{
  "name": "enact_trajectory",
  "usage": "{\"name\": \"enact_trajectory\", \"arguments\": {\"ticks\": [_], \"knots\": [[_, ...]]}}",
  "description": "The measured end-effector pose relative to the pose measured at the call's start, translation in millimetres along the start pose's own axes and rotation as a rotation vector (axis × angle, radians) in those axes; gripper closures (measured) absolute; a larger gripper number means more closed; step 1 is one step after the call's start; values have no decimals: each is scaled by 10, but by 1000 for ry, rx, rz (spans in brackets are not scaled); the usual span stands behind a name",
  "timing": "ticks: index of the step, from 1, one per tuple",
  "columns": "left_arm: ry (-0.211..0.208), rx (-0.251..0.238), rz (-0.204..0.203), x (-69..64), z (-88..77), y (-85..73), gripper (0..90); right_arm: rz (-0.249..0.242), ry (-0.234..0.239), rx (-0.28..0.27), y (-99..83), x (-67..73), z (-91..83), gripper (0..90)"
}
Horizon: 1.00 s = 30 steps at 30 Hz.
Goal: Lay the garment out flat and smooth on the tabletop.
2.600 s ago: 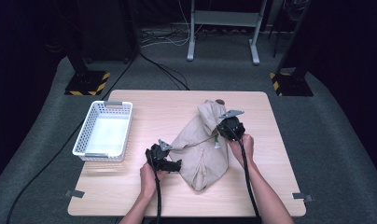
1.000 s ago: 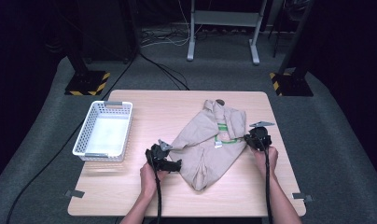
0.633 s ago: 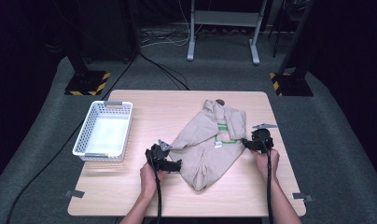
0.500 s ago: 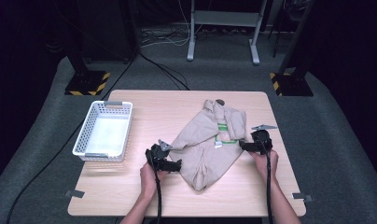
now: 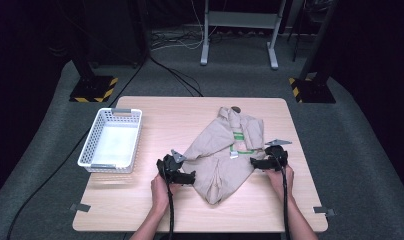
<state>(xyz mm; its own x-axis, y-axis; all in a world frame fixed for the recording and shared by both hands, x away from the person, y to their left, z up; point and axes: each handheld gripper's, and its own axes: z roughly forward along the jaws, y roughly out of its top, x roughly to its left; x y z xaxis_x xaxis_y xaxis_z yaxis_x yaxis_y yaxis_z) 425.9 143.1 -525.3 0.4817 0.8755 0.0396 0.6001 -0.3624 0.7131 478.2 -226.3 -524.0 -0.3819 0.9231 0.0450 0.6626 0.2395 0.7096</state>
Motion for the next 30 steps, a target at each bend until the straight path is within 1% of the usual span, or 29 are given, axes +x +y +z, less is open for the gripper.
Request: {"name": "enact_trajectory", "arguments": {"ticks": [2,6,7,9,10,12,17,22,24,25,26,27,30], "knots": [[1,-6,5,0,-9,10,4,-6,1,-6,-6,12,3,27],[-8,-19,8,13,-40,26,4,-36,-17,-4,-10,37,21,19],[-11,-23,6,12,-52,30,4,-41,-15,-5,-11,43,24,17],[-13,-31,13,19,-74,40,4,-41,-16,-8,-16,52,29,7],[-20,-41,11,18,-81,45,3,-41,-18,-11,-19,55,30,5],[-18,-50,12,16,-96,65,3,-40,-19,-13,-25,62,29,1],[-20,-58,24,-6,-103,125,3,-42,-17,-13,-28,66,28,0],[-19,-70,36,-50,-48,224,3,-55,-9,-14,-31,74,26,0],[-22,-61,44,-60,-14,260,3,-56,-9,-14,-33,80,25,0],[-28,-63,36,-65,6,279,3,-55,-8,-14,-33,80,25,0],[-28,-63,36,-65,6,279,3,-55,-8,-14,-33,80,25,0],[-28,-60,41,-77,47,328,3,-55,-8,-14,-33,79,25,0],[-37,-55,41,-91,92,390,3,-55,-8,-13,-33,79,25,0]]}}
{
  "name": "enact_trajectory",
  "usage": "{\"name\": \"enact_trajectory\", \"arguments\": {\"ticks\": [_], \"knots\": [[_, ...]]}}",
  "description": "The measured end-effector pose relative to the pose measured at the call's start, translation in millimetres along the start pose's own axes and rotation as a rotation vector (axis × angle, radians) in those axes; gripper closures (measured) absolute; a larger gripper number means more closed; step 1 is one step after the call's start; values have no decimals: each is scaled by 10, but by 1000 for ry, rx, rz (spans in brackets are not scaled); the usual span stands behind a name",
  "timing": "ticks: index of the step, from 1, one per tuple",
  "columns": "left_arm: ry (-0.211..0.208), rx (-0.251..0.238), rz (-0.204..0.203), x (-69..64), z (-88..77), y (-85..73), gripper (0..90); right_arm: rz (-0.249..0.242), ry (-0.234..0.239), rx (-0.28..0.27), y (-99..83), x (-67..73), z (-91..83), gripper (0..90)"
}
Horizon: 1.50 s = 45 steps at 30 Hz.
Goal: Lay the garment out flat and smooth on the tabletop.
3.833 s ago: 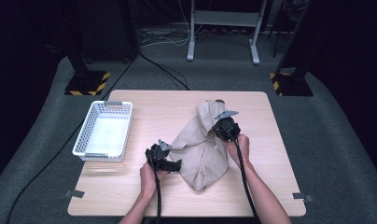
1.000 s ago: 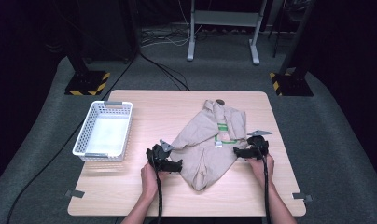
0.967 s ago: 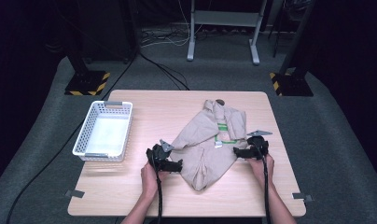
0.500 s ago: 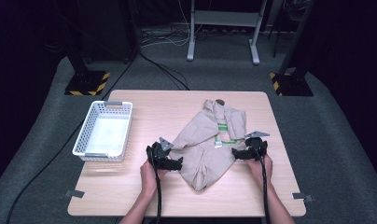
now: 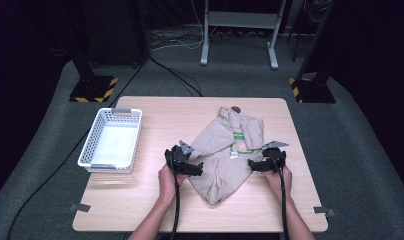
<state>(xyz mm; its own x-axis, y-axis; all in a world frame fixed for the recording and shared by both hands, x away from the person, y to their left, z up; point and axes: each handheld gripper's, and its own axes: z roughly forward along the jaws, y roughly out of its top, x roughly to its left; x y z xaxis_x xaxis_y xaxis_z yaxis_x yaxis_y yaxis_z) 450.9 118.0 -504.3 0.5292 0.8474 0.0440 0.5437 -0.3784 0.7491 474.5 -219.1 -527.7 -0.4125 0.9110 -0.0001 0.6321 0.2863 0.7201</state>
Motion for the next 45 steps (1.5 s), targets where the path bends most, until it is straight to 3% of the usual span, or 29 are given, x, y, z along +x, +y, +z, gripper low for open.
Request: {"name": "enact_trajectory", "arguments": {"ticks": [19,28,39,42,45], "knots": [[-8,7,12,-34,273,332,2,-1,1,0,0,0,0,0],[-11,40,42,-80,454,468,2,-1,2,0,0,0,0,0],[-14,95,63,-149,623,522,8,-1,1,0,-1,1,-1,0],[-19,109,75,-152,655,517,45,-1,1,0,-1,0,-1,0],[-27,111,79,-163,668,514,153,-1,1,0,-1,1,-1,0]]}}
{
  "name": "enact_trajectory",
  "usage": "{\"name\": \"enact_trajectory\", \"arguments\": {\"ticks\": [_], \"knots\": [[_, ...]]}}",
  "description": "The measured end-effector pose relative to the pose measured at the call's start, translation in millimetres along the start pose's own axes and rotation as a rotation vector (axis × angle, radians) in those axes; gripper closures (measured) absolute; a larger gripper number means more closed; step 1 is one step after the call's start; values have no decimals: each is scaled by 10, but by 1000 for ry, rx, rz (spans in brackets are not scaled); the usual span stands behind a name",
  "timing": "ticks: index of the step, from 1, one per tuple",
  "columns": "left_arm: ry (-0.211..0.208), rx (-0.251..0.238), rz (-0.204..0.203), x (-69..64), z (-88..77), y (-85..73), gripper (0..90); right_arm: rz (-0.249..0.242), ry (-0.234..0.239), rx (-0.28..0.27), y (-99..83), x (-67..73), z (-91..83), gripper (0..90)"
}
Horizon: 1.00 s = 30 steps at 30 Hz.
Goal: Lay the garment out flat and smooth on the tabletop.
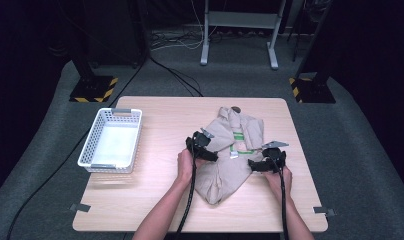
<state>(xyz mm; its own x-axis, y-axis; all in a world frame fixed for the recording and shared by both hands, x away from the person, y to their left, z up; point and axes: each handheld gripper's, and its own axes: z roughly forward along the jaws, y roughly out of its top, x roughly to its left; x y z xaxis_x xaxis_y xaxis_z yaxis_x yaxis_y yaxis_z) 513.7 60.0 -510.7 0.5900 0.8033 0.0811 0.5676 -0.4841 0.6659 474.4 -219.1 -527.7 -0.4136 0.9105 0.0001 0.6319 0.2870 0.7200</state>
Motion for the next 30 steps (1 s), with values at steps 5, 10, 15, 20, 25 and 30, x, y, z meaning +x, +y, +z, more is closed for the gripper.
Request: {"name": "enact_trajectory", "arguments": {"ticks": [5,10,15,20,25,30], "knots": [[-18,2,34,-53,-15,17,329,0,0,0,0,0,0,0],[-49,-5,62,-103,-28,21,527,0,0,0,0,0,0,0],[-76,-10,56,-114,-25,24,685,0,0,0,0,0,0,0],[-81,-20,47,-100,-30,20,819,-1,0,0,0,0,0,0],[-73,-32,47,-113,-41,25,883,0,0,0,0,0,0,0],[-68,-51,33,-99,-71,29,888,0,0,0,0,0,0,0]]}}
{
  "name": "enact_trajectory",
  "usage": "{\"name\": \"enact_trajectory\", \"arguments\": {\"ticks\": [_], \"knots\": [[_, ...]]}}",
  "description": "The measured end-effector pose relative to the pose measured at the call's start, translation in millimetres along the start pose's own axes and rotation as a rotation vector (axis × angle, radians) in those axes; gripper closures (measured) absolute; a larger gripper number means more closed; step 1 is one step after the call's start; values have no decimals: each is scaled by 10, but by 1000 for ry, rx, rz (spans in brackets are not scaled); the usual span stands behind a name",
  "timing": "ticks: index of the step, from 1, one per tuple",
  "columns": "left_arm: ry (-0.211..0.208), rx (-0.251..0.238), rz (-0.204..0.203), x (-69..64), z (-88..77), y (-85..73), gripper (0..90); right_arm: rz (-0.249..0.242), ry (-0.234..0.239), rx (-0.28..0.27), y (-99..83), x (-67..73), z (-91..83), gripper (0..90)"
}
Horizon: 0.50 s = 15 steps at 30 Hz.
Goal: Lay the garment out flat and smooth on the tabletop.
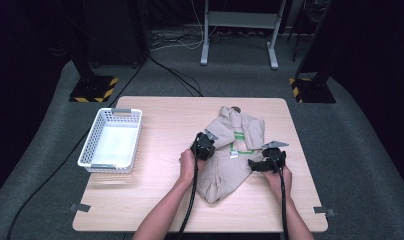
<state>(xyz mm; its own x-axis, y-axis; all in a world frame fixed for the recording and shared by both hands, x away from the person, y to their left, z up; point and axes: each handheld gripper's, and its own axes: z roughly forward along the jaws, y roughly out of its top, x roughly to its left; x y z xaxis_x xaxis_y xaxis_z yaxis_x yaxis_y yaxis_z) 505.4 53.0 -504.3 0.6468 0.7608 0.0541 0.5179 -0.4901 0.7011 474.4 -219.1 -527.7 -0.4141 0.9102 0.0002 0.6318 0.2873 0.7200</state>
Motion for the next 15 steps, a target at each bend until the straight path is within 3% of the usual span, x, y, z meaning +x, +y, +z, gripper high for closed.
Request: {"name": "enact_trajectory", "arguments": {"ticks": [8,15], "knots": [[-2,-41,-32,73,-75,19,886,0,0,0,0,0,0,0],[26,-66,-46,157,-159,38,886,0,0,0,0,0,0,0]]}}
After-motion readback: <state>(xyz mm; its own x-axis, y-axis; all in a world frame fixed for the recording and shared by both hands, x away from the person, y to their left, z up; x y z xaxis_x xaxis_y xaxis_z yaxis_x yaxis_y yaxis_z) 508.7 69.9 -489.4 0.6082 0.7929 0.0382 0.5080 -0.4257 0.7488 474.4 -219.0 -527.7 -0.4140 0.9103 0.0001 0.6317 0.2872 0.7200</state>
